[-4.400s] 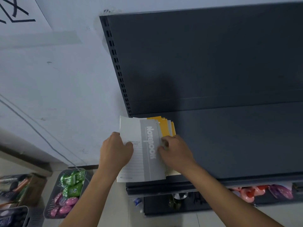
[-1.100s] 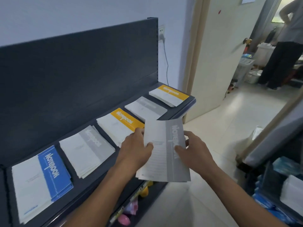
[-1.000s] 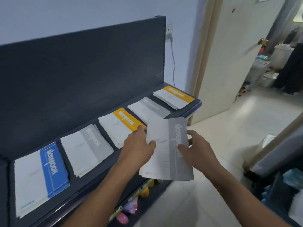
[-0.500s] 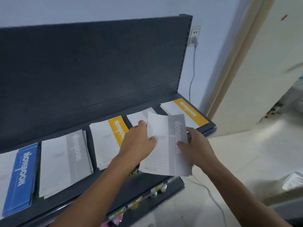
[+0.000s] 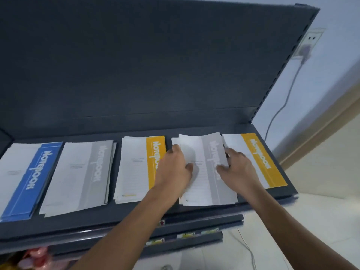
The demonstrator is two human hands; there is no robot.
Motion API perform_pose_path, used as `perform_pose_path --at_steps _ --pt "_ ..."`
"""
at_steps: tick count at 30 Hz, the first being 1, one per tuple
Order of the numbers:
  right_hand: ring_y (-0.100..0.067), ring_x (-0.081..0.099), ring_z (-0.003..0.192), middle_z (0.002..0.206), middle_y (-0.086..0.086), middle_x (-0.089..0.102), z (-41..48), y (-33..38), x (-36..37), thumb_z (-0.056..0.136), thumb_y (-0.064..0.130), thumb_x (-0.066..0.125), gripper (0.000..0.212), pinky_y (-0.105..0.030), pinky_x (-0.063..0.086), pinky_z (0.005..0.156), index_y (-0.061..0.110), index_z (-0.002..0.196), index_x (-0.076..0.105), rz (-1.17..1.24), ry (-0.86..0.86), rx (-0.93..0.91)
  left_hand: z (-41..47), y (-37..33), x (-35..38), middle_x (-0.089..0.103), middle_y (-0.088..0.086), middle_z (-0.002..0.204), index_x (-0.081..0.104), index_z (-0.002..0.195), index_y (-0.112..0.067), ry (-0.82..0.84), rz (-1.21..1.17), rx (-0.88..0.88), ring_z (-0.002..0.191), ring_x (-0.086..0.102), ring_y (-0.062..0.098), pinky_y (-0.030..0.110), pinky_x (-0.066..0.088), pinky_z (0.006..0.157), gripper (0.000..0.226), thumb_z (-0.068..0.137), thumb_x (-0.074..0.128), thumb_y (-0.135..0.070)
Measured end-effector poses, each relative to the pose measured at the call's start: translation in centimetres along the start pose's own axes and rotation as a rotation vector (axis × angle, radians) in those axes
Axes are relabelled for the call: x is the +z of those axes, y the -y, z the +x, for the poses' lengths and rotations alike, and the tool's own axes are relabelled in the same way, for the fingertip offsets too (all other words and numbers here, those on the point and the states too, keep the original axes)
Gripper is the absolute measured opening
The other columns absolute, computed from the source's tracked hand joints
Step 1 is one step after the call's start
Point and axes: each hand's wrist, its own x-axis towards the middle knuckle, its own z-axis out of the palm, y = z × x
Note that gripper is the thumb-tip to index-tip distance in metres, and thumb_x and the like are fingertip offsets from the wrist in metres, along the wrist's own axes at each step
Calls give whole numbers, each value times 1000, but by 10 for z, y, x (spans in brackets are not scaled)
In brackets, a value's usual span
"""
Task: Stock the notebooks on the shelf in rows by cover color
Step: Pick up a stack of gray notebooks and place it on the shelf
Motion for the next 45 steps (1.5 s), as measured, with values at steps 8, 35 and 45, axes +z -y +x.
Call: perform_pose_path --at_steps 8,35,45 --pt "-31 61 98 117 -8 59 40 2 9 92 20 59 45 -35 43 71 15 135 51 -149 22 -148 15 -6 23 64 9 116 44 132 -8 -63 79 -133 101 65 25 30 54 76 50 94 67 -29" --pt "-23 53 116 124 -4 54 47 38 17 97 32 57 38 -36 54 79 15 131 56 -280 35 -513 -6 20 -11 49 1 132 50 136 -18 -166 147 -164 99 64 21 33 54 82 43 96 60 -31" --pt "-20 56 120 129 0 52 -11 167 93 98 33 55 37 -36 51 86 23 133 55 -147 283 -905 -87 116 -106 47 -1 133 52 133 -20 -353 139 -428 102 63 16 34 55 88 38 98 59 -31"
